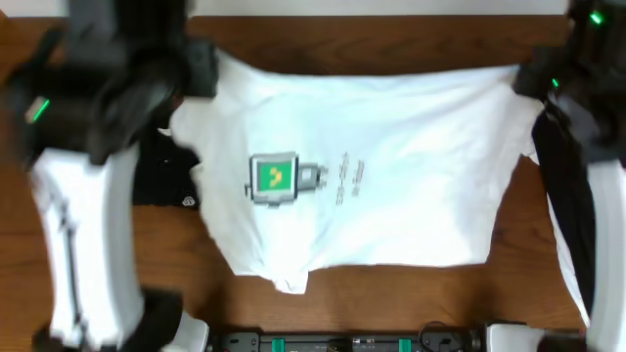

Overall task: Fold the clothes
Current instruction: 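Lay the shirt flat on the table and release both grippers, then lower both grippers to the shirt's bottom hem corners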

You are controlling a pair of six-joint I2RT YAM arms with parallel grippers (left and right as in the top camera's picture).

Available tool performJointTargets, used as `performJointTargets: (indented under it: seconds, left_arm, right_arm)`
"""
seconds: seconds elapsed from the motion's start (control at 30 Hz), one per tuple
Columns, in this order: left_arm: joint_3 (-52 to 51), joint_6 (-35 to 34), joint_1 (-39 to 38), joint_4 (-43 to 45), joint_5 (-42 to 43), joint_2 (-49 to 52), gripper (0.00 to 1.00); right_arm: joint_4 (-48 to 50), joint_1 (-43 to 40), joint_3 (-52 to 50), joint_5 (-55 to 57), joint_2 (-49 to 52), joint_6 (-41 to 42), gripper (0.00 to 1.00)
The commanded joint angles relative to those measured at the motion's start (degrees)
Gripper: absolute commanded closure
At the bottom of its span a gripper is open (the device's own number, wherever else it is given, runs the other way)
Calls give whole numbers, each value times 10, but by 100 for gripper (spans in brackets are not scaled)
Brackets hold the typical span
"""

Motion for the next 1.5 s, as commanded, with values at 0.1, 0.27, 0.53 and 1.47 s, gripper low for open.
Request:
performJointTargets:
  seconds: [0.1, 0.27, 0.53, 1.47]
  left_arm:
    - [-2, 47, 3, 107, -28, 141, 61]
    - [-2, 47, 10, 148, -123, 210, 25]
    - [-2, 40, 39, 12, -137, 183, 18]
    - [-323, -127, 47, -158, -31, -273, 18]
  right_arm:
    - [112, -5, 4, 10, 123, -29, 82]
    - [154, -11, 4, 10, 193, -64, 27]
    - [23, -31, 4, 3, 175, -64, 12]
    - [-295, -31, -26, -129, -69, -44, 7]
